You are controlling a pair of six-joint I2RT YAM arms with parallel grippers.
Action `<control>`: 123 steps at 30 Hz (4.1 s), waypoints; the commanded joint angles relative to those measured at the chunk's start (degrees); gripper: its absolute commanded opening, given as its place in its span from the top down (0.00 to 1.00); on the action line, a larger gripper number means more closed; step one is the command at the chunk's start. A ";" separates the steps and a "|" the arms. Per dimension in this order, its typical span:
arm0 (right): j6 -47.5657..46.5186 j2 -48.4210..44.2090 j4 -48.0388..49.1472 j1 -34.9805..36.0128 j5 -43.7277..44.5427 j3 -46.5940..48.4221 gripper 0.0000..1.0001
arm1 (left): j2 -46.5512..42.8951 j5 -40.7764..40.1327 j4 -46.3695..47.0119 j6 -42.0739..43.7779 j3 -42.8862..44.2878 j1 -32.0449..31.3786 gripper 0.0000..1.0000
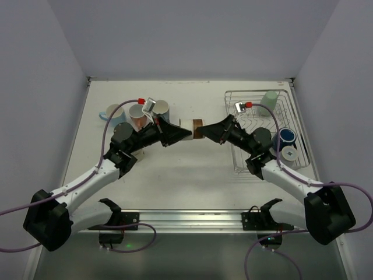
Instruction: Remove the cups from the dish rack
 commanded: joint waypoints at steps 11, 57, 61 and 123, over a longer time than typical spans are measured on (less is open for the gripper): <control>-16.49 -5.12 -27.22 1.34 5.02 3.82 0.01 | -10.57 -45.42 -71.57 34.78 24.47 -0.80 1.00; -26.62 -9.61 -41.38 1.43 11.88 4.53 0.01 | 8.06 -53.12 -89.00 41.38 29.83 2.80 0.96; -26.35 -8.90 -40.77 1.34 11.44 4.26 0.01 | 8.33 -52.15 -89.44 41.65 29.84 2.80 0.93; -34.00 -8.11 -76.10 -30.47 69.01 7.78 0.13 | -28.15 -24.73 -52.79 44.11 6.45 -12.84 0.00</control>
